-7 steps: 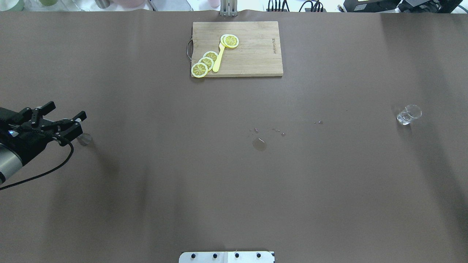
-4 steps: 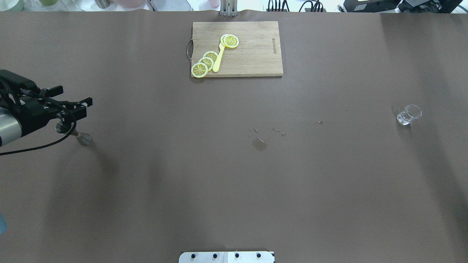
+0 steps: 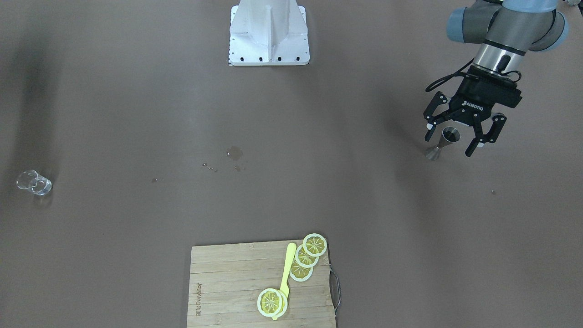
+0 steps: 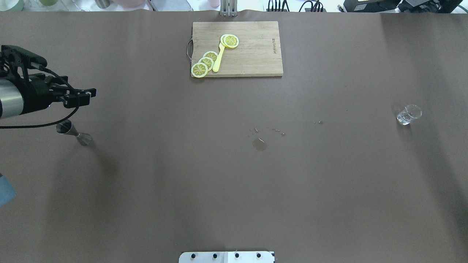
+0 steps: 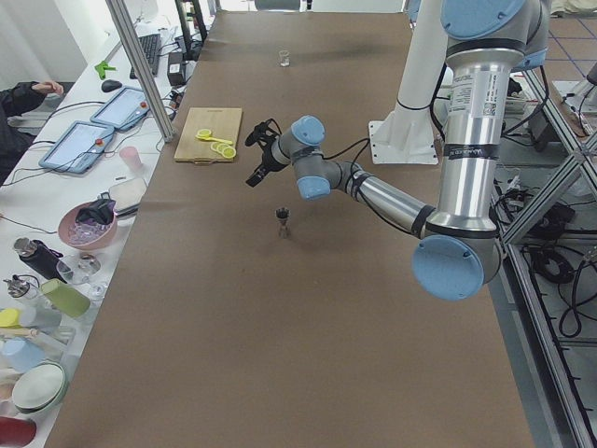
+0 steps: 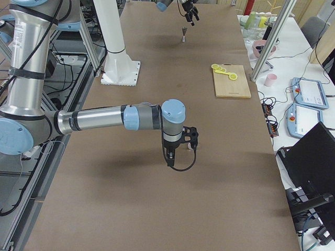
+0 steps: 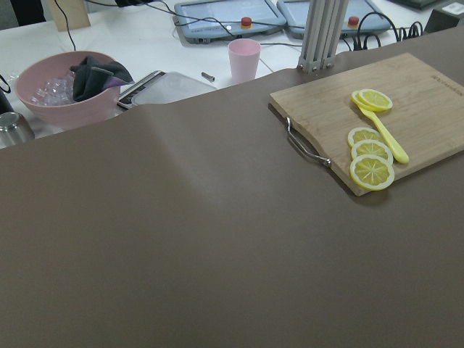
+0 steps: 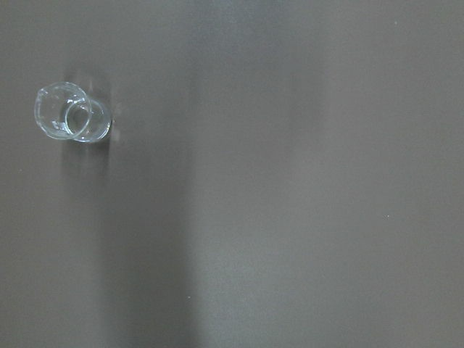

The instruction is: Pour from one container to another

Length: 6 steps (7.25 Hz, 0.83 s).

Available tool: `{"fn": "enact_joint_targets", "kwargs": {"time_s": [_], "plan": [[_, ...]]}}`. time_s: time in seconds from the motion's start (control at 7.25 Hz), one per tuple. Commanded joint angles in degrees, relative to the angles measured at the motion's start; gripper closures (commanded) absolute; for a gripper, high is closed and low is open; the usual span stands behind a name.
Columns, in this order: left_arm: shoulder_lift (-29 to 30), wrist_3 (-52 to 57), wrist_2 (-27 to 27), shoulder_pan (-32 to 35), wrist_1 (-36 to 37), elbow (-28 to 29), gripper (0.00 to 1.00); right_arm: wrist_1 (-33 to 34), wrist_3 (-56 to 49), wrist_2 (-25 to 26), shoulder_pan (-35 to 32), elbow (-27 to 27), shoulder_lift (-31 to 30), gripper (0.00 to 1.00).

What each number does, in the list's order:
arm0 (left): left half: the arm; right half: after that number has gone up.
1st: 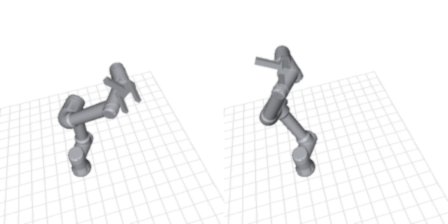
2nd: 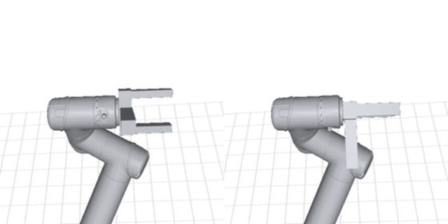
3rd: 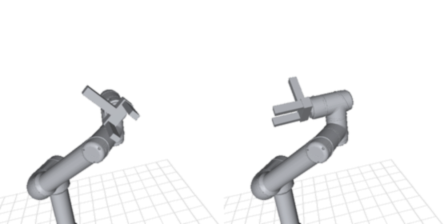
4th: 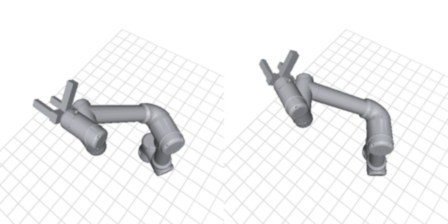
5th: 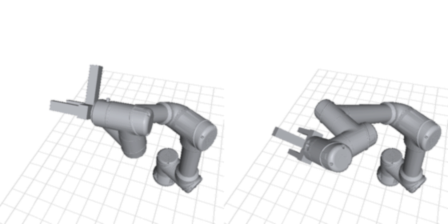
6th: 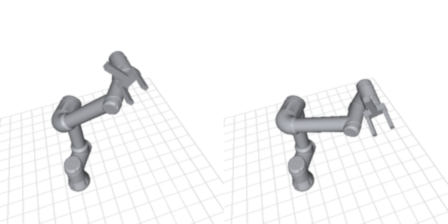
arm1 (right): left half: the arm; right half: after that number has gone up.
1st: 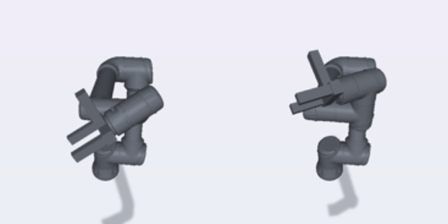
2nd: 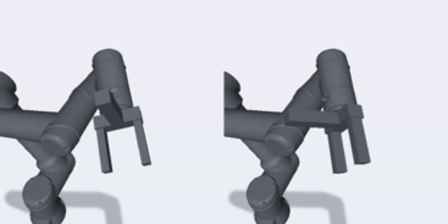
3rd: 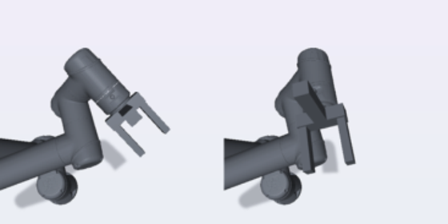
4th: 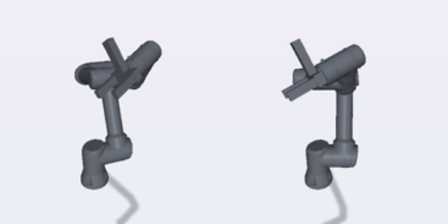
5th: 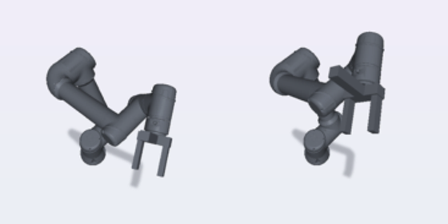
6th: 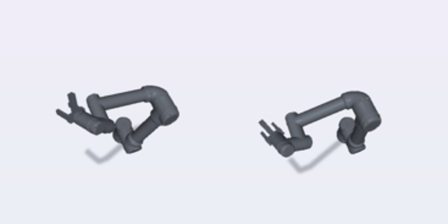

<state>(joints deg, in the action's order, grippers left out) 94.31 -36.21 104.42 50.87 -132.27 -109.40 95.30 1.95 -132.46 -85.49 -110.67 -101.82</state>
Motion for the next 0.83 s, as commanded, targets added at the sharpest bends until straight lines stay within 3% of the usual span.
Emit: {"fn": "enact_joint_targets", "kwargs": {"time_s": [0.0, 0.28, 0.69], "plan": [[3.9, 8.6, 8.6, 5.0, 10.6, 1.2, 0.02, -1.0, 0.1, 0.3, 0.0, 0.5, -0.4, 0.00], [6.8, 16.6, 12.9, 8.6, 15.7, 5.7, 0.02, -1.0, 0.3, 0.2, 0.0, 2.4, -0.6, 0.00], [5.3, 22.5, 21.7, 16.2, 25.8, 7.9, 0.02, -0.9, 0.6, 0.4, 0.0, 4.7, -0.7, 0.00]]}}
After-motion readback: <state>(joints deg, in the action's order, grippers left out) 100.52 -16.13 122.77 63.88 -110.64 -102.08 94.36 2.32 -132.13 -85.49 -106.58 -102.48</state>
